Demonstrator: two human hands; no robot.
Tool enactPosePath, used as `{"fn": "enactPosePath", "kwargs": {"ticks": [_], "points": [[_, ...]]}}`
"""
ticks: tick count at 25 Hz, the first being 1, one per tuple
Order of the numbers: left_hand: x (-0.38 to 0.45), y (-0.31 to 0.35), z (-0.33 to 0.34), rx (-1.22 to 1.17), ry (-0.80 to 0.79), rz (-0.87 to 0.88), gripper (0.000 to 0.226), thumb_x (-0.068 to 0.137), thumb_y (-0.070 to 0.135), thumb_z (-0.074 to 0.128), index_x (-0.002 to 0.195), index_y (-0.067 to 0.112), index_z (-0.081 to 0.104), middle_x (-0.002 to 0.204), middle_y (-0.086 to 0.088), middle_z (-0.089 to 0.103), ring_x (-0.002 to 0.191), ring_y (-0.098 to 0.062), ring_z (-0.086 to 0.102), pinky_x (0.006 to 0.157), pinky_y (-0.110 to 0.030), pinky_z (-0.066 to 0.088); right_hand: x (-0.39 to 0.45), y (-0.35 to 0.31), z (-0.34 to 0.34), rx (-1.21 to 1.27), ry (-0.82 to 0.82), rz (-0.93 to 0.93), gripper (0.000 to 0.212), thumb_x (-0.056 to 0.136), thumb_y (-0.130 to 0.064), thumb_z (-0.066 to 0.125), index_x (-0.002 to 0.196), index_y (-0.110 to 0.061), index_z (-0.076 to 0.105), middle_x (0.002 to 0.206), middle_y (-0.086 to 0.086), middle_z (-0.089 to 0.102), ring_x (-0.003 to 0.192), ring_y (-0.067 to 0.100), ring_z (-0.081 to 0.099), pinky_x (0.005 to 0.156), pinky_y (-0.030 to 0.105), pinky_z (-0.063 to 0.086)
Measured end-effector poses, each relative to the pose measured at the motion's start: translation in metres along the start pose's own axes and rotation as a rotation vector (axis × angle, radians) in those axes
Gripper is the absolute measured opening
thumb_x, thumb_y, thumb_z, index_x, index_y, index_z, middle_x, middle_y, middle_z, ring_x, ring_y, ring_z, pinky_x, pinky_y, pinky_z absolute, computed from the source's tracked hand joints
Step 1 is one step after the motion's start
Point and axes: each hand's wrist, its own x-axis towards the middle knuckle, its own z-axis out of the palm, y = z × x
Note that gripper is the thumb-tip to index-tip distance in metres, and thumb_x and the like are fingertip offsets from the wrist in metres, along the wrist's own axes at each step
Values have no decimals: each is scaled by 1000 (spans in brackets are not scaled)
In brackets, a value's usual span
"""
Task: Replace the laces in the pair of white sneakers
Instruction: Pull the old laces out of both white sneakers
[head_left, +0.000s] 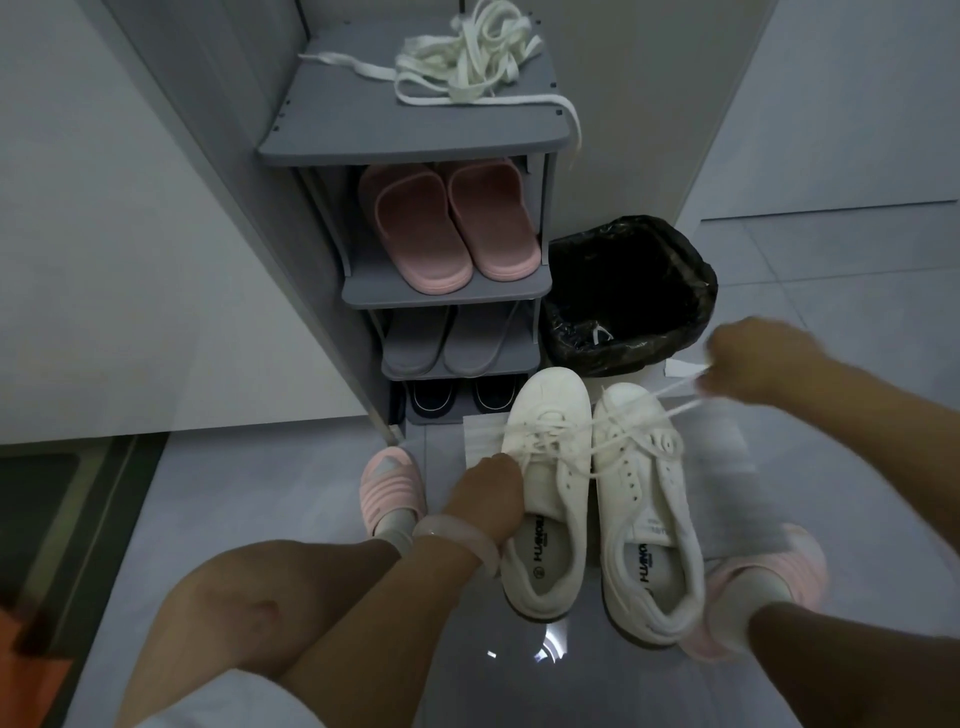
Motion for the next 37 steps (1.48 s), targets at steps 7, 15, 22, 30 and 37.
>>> {"fn": "enactPosePath", "kwargs": {"ticks": [7,15,22,30,37], "points": [[-4,2,-2,-5,-28,81,38,98,36,34,112,3,47,108,-16,58,92,-30,56,74,-32,39,-30,-7,34,327,370,-338,42,72,-12,75,111,-13,61,110,11,56,95,30,57,77,35,45],[-10,2,-18,-43,167,257,35,95,28,46,125,10,53,111,-12,65,106,-25,57,89,-33,44,-33,-78,91,-8,455,-507,25,38,-24,88,53,-22,67,69,-1,58,66,20,59,56,34,48],[-5,4,-15,-141,166,214,36,93,28,50,125,14,54,114,-12,62,106,-25,57,91,-31,44,-24,-27,44,427,618,95,12,87,-11,58,89,-3,66,99,17,60,93,38,52,74,38,35],[22,13,-8,-186,220,163,18,89,19,52,101,9,60,108,-11,56,100,-22,52,76,-25,36,-91,-98,83,173,266,-393,33,82,-34,43,104,-18,62,98,5,63,89,26,62,75,37,47],[24,24,-21,-308,66,67,36,97,33,39,75,9,55,106,-16,51,100,-27,51,87,-31,38,-120,-145,122,165,110,-345,68,62,-67,50,116,-27,59,126,22,58,103,43,62,71,49,56]]}}
